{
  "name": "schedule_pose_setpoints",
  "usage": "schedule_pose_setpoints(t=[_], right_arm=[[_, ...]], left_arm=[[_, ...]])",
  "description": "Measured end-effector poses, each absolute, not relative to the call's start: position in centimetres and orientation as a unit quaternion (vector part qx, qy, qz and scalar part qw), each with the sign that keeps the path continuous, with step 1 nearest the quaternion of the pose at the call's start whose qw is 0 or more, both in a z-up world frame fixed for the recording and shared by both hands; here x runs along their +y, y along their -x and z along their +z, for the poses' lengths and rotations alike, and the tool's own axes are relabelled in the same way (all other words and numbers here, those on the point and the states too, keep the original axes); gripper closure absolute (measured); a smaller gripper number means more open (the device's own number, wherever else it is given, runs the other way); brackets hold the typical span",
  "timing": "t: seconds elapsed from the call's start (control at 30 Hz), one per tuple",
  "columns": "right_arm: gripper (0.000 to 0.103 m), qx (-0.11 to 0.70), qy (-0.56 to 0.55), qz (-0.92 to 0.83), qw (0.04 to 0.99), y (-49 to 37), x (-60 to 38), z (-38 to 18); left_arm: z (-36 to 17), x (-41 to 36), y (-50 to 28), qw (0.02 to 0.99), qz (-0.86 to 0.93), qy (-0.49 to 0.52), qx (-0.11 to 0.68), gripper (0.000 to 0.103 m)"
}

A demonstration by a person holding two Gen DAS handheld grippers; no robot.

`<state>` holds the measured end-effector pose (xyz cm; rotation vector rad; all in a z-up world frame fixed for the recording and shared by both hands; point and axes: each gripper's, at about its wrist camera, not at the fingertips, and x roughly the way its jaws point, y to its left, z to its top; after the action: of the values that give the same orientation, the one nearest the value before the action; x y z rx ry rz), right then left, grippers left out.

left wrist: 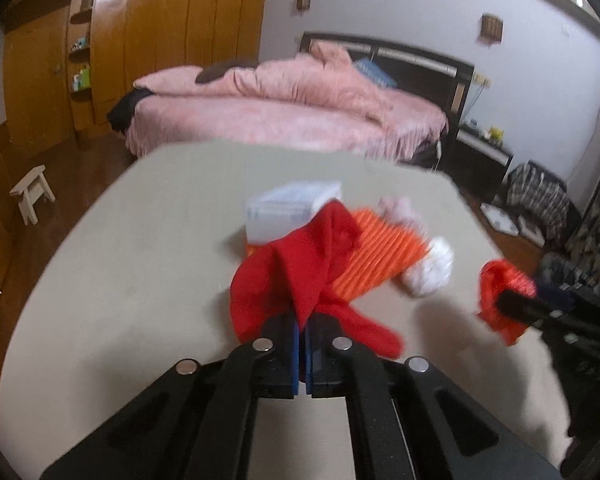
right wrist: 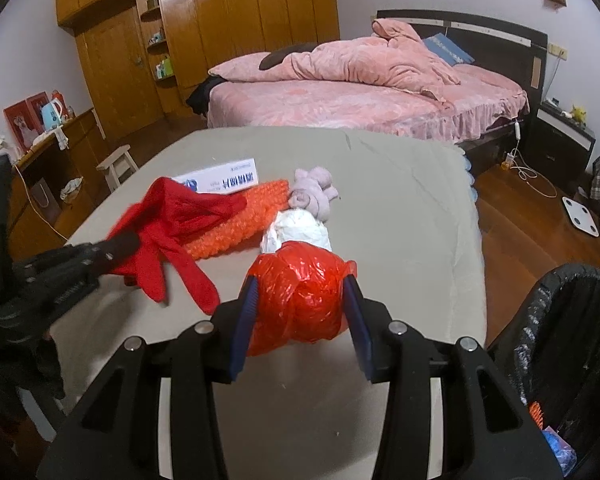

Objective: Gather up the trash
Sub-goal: 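Grasp the red cloth with the left tool while the right tool holds the red bag, then carry the red cloth and red bag over the bin and open both tools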

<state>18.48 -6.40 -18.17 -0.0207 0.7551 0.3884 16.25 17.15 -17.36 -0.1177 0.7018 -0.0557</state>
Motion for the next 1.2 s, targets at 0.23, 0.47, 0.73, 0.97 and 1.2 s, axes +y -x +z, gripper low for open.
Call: schedule_pose_setpoints(t=[0.23,0.47,0.73,0.97,1.2], right_arm=[[0.061,0.337,0.001,0.193,0.921,-17.6,-7.3,-15.2],[0.061,0.317,-0.007,0.190,0.929,-16.5,-9.2,-12.6],[0.061,0.306,-0.013,0.175,0.936,-15.1,-12.0,-10.6],[0.061,0.294,-0.016,0.149,0.944,-13.6,-14.9,-9.2],[0.061,0.287,-0.021,0.116,0.951,-12.2,-18.1,-8.5]], left_arm=[[-12.7,15.2,-14.3,0.952,-0.053,0.052,0.299,0.101],[-10.1,12.7,-12.9,0.956,-0.082,0.054,0.277,0.101],[-8.2,9.6,-12.1,0.957,-0.112,0.051,0.261,0.101],[-7.6,6.4,-12.0,0.956,-0.137,0.042,0.256,0.101],[-7.5,3.4,-12.2,0.953,-0.160,0.035,0.256,0.101]])
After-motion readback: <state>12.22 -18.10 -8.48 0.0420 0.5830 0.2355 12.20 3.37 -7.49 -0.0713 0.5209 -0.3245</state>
